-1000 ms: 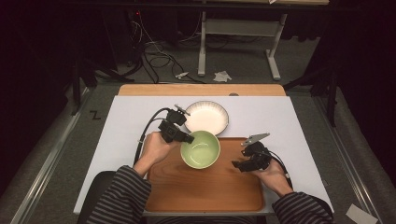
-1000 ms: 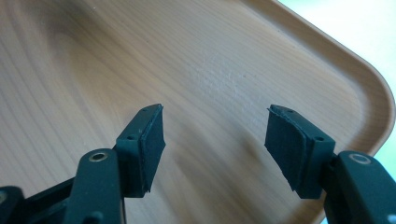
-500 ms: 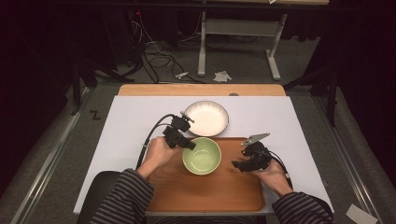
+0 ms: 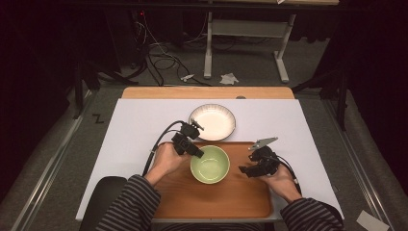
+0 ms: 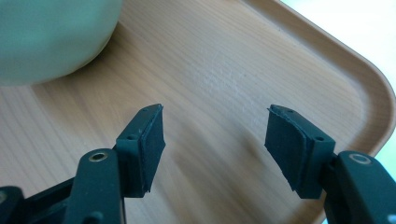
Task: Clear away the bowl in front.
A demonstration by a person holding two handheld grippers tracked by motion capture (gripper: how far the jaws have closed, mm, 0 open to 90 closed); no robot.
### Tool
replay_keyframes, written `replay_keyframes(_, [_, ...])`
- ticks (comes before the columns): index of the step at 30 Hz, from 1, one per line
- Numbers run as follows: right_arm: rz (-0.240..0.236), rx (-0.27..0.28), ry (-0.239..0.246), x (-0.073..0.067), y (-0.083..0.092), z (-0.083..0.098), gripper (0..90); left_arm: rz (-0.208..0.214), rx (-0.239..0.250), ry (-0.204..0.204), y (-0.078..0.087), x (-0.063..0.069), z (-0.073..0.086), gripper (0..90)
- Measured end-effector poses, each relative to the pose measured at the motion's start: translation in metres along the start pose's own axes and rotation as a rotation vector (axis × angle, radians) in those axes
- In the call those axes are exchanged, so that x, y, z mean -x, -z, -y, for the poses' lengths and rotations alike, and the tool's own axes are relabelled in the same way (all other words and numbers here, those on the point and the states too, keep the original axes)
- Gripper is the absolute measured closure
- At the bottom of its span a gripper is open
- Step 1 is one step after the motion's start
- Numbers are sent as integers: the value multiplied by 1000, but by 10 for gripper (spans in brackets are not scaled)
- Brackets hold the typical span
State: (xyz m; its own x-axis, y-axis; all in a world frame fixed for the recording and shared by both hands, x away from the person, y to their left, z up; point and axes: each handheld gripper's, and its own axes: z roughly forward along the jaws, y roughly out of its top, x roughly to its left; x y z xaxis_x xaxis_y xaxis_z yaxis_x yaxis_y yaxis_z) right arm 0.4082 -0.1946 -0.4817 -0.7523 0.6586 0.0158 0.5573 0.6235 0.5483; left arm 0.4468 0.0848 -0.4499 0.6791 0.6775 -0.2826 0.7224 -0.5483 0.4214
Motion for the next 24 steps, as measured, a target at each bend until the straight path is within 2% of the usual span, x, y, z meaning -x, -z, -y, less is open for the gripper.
replay_keyframes(7, [0, -3, -10, 0, 1, 0, 387, 1, -16, 6, -6, 0, 2, 845])
replay_keyframes(10, [1, 0, 0, 0, 0, 0, 386, 9, -9, 21, -6, -2, 4, 845])
replay_keyframes(24, [2, 1, -1, 0, 1, 0, 386, -18, 15, 29, -5, -2, 8, 845])
